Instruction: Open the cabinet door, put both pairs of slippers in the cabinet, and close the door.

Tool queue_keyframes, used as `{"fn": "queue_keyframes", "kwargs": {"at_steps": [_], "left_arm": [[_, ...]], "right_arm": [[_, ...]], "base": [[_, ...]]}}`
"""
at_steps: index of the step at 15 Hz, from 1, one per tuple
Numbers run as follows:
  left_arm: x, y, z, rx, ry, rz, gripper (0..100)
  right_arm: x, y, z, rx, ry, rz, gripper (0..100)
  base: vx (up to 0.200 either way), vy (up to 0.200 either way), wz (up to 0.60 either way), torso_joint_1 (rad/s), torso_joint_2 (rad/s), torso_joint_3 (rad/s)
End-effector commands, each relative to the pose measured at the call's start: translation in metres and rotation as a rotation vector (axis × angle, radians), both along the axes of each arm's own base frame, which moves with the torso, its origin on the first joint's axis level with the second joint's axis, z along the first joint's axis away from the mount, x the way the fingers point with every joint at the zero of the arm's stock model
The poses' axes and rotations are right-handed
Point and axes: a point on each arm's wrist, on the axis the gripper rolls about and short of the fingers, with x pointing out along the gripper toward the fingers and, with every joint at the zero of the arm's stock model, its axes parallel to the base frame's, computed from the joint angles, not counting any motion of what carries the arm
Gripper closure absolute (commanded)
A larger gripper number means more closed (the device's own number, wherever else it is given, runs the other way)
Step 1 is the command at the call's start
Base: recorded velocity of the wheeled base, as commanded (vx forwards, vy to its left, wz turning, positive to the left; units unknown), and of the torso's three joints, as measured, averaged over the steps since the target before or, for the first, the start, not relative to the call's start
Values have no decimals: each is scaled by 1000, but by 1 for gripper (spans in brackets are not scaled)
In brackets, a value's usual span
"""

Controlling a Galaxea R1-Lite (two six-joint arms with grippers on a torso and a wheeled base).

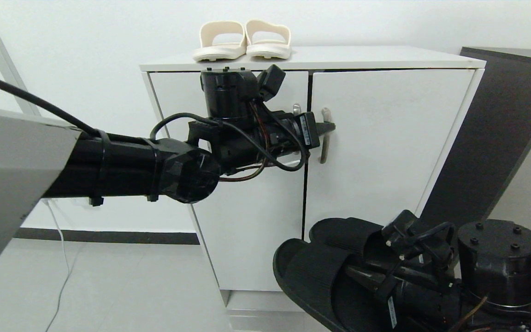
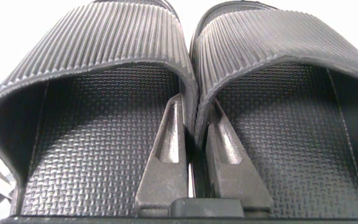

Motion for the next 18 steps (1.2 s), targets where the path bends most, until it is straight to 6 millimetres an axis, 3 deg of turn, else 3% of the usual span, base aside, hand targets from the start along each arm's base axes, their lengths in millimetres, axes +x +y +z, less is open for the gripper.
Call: {"fn": "queue_keyframes", "kwargs": {"at_steps": [1, 11, 13, 16, 18], "left_arm": [[-13, 8, 2, 2, 3, -2, 100], [-74, 38, 13, 5, -4, -31, 100], [-72, 43, 13, 4, -4, -16, 100], [-49, 49, 4, 6, 7, 36, 100], [-33, 41, -4, -3, -7, 51, 100]], "right_arm": [[-4, -1, 0, 3, 1, 19, 100], [-12, -2, -4, -21, 4, 82, 100], [-13, -2, -5, -23, 6, 87, 100], [-14, -1, -5, -22, 5, 90, 100], [-14, -2, -6, -26, 7, 90, 100]], "base": [[0, 0, 0, 0, 0, 0], [0, 0, 0, 0, 0, 0], [0, 0, 0, 0, 0, 0], [0, 0, 0, 0, 0, 0], [0, 0, 0, 0, 0, 0]]}}
